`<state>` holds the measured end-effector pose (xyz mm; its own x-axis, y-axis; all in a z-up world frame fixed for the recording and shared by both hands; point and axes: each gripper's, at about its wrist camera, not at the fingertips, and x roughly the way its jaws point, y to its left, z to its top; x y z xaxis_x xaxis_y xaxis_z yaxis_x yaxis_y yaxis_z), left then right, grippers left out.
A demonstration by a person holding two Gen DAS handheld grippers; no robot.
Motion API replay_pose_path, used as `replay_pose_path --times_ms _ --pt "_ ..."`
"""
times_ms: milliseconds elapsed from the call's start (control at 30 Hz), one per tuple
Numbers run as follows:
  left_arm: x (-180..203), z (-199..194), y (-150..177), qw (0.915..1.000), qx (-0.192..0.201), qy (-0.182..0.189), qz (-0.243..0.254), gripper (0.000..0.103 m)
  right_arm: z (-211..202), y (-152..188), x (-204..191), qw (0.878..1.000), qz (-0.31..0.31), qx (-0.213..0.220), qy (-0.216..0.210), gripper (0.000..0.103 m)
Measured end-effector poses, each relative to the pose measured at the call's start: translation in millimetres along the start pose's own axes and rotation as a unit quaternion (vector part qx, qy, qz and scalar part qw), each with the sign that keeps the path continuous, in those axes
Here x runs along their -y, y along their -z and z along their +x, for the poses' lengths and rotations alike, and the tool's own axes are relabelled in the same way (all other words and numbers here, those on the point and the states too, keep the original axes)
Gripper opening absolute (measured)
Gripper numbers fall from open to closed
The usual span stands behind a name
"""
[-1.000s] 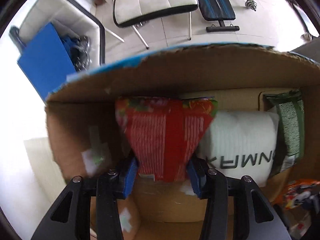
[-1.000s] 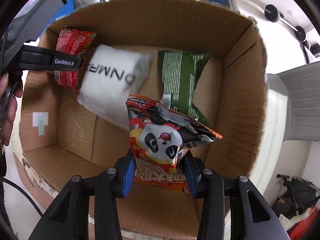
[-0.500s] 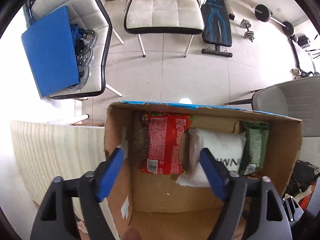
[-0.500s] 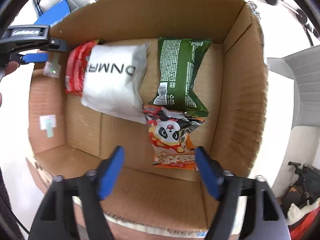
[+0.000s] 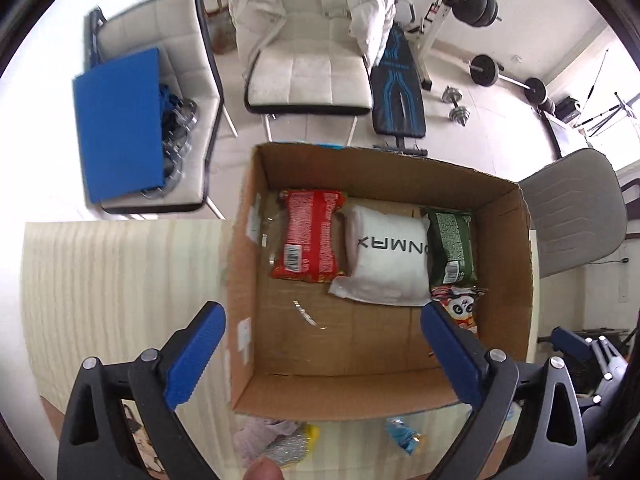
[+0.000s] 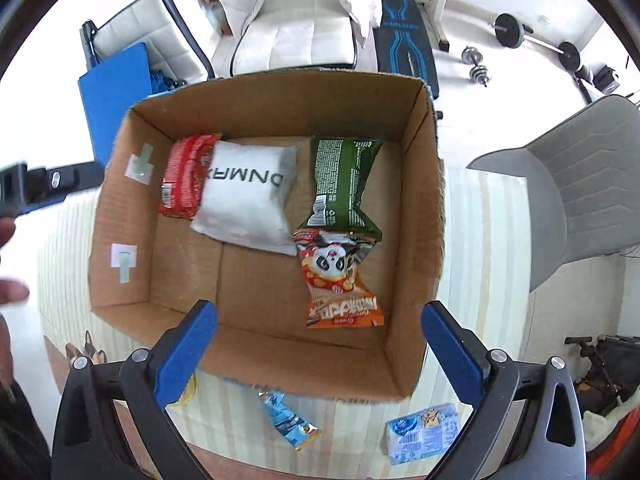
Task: Organize soft objects
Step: 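Move both grippers back to the lilac sock and yellow sponge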
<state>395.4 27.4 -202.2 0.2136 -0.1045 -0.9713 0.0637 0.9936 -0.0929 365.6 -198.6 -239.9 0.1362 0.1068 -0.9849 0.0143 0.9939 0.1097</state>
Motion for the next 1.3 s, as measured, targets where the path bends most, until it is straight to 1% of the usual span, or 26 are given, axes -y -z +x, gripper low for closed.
replay_pose_path --times_ms 167,267,300,367,433,500,567,633,667,700,733,767,800,900,967,1000,1100,1133,1167,1200,1233,1267,1300 --pt "3 -41 24 0.9976 0.061 -0.026 0.019 0.100 -33 19 -13 0.999 -0.007 0.049 0.001 0.103" --pt "6 -65 37 0.9932 0.098 -0.050 0.036 0.100 -60 30 -22 0.994 -0.012 0.109 0.001 0.103" --pt "6 -72 42 0.9921 0.106 -0.054 0.039 0.100 -71 36 -24 0.990 -0.013 0.138 -0.001 0.103" --pt "3 -82 54 0.9899 0.119 -0.064 0.042 0.100 -86 47 -27 0.983 -0.017 0.180 0.003 0.103" --pt "-3 -83 69 0.9891 0.123 -0.068 0.045 0.100 -93 58 -31 0.980 -0.025 0.197 0.012 0.103" --pt "-12 -72 86 0.9893 0.112 -0.078 0.050 0.100 -92 70 -32 0.982 -0.032 0.187 -0.004 0.103" --pt "-22 -47 106 0.9896 0.086 -0.097 0.062 0.100 -80 85 -32 0.987 -0.026 0.152 -0.035 0.103" --pt "-30 -14 121 0.9900 0.052 -0.108 0.074 0.099 -65 102 -32 0.990 -0.023 0.127 -0.061 0.103" --pt "-34 2 128 0.9899 0.035 -0.113 0.078 0.097 -55 111 -33 0.991 -0.023 0.115 -0.068 0.103" --pt "-38 20 134 0.9893 0.015 -0.118 0.084 0.089 -46 119 -35 0.992 -0.024 0.106 -0.069 0.103" --pt "-41 40 139 0.9879 -0.005 -0.123 0.094 0.083 -34 127 -37 0.993 -0.027 0.092 -0.067 0.103" --pt "-44 60 143 0.9852 -0.024 -0.133 0.105 0.081 -22 135 -38 0.994 -0.026 0.079 -0.066 0.103" --pt "-44 74 147 0.9828 -0.035 -0.141 0.114 0.079 -10 143 -39 0.995 -0.020 0.067 -0.069 0.103" --pt "-46 127 156 0.9733 -0.075 -0.160 0.146 0.079 22 162 -39 0.995 0.002 0.030 -0.094 0.102" --pt "-47 160 160 0.9687 -0.112 -0.153 0.160 0.079 38 174 -43 0.995 0.009 0.011 -0.099 0.102" --pt "-48 174 162 0.9680 -0.125 -0.145 0.162 0.080 45 177 -46 0.995 0.012 0.003 -0.103 0.102" --pt "-53 181 160 0.9753 -0.129 -0.116 0.137 0.081 58 188 -56 0.993 0.014 -0.020 -0.112 0.101" --pt "-54 180 160 0.9774 -0.130 -0.105 0.129 0.079 60 190 -60 0.994 0.011 -0.022 -0.111 0.101" --pt "-57 179 162 0.9790 -0.130 -0.097 0.124 0.079 63 193 -65 0.994 0.006 -0.027 -0.109 0.101" --pt "-60 177 164 0.9804 -0.132 -0.094 0.113 0.077 65 194 -69 0.994 0.002 -0.030 -0.108 0.101" --pt "-65 176 167 0.9828 -0.136 -0.080 0.096 0.065 68 193 -74 0.993 0.001 -0.036 -0.111 0.101" --pt "-72 174 172 0.9854 -0.144 -0.058 0.069 0.059 73 195 -79 0.992 0.000 -0.044 -0.114 0.101" --pt "-79 173 177 0.9862 -0.153 -0.047 0.043 0.053 78 195 -84 0.992 0.001 -0.052 -0.118 0.101"
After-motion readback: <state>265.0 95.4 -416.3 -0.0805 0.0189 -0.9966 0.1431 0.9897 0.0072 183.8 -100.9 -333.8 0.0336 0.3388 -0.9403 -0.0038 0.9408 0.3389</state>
